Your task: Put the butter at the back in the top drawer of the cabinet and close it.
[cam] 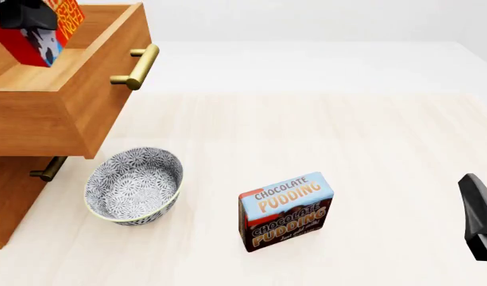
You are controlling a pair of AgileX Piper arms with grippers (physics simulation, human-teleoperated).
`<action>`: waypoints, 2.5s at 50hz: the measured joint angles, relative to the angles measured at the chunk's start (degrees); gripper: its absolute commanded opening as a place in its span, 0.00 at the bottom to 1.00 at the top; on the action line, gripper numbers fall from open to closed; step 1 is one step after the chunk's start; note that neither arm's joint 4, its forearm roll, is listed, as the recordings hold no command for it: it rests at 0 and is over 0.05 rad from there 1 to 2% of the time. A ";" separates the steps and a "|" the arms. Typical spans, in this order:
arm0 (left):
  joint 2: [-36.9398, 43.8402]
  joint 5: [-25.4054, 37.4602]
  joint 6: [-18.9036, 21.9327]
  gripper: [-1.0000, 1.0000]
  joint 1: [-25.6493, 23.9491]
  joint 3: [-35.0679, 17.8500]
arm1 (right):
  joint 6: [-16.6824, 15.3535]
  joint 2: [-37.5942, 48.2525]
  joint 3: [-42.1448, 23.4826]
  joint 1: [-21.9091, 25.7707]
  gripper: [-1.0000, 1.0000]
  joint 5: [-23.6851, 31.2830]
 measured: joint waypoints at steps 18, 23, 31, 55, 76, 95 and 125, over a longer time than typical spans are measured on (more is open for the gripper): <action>0.40 -1.11 -0.17 0.00 1.50 1.56 | 0.00 0.00 0.00 0.00 1.00 0.00; 0.53 -1.49 -0.25 0.00 1.95 2.07 | 0.00 0.00 0.00 0.00 1.00 0.00; 0.82 -2.07 -0.35 0.00 2.66 2.86 | 0.00 0.00 0.00 0.00 1.00 0.00; 3.36 -4.32 -1.57 0.00 4.13 4.96 | 0.00 0.00 0.00 0.00 1.00 0.00; 5.32 -6.71 -2.32 0.00 5.67 6.82 | 0.00 0.00 0.00 0.00 1.00 0.00; 5.93 -7.56 -2.50 0.00 6.30 7.07 | 0.00 0.00 0.00 0.00 1.00 0.00; 4.97 -7.21 -2.73 1.00 5.98 5.88 | 0.00 0.00 0.00 0.00 1.00 0.00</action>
